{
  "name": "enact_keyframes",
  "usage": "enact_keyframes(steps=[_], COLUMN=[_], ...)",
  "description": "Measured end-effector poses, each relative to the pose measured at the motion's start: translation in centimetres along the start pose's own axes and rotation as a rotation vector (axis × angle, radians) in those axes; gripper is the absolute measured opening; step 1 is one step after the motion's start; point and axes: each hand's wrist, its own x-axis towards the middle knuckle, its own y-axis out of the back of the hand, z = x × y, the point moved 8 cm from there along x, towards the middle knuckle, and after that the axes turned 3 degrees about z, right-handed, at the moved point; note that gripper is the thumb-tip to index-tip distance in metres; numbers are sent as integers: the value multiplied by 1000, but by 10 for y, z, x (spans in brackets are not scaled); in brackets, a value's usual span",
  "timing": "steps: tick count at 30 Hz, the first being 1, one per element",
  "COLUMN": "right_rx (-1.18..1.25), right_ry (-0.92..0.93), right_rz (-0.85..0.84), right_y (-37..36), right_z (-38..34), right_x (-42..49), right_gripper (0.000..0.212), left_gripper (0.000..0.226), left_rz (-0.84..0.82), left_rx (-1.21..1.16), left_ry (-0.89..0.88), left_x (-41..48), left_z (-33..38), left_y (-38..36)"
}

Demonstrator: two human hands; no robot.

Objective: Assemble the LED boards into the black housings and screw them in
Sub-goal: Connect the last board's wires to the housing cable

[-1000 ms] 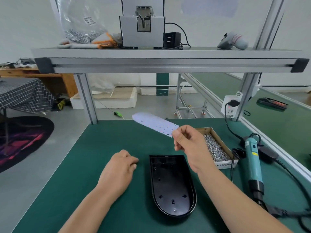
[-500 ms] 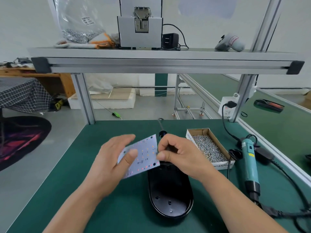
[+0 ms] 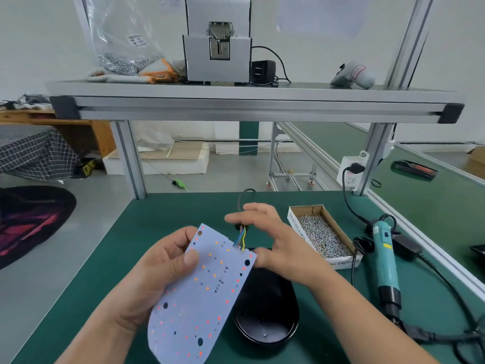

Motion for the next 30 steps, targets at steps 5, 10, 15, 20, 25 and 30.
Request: enact_keyframes(steps=[5, 10, 15, 20, 25, 30], right_rx=[-170, -410, -505, -709, -671, -735], right_ry=[64, -144, -68, 118, 157, 71], right_rz=[42, 52, 95, -147, -179, -10], right_y=[-1, 9, 15, -34, -31, 13], right_z=[8, 47, 36, 6, 0, 25], right_x=[3, 0, -1, 1, -3, 2], right_gripper=[31, 25, 41, 34, 17, 14], left_gripper=[31, 19, 24, 42, 35, 42], left_rz=[17, -157, 322, 255, 420, 455], left_rx=[-76, -604, -388, -222, -165, -107], left_ry=[-43, -203, -233, -140, -136, -44], left_x=[2, 6, 9, 20, 21, 17], left_z=[-3, 27, 22, -7, -17, -19], left_y=[5, 0, 35, 10, 18, 28])
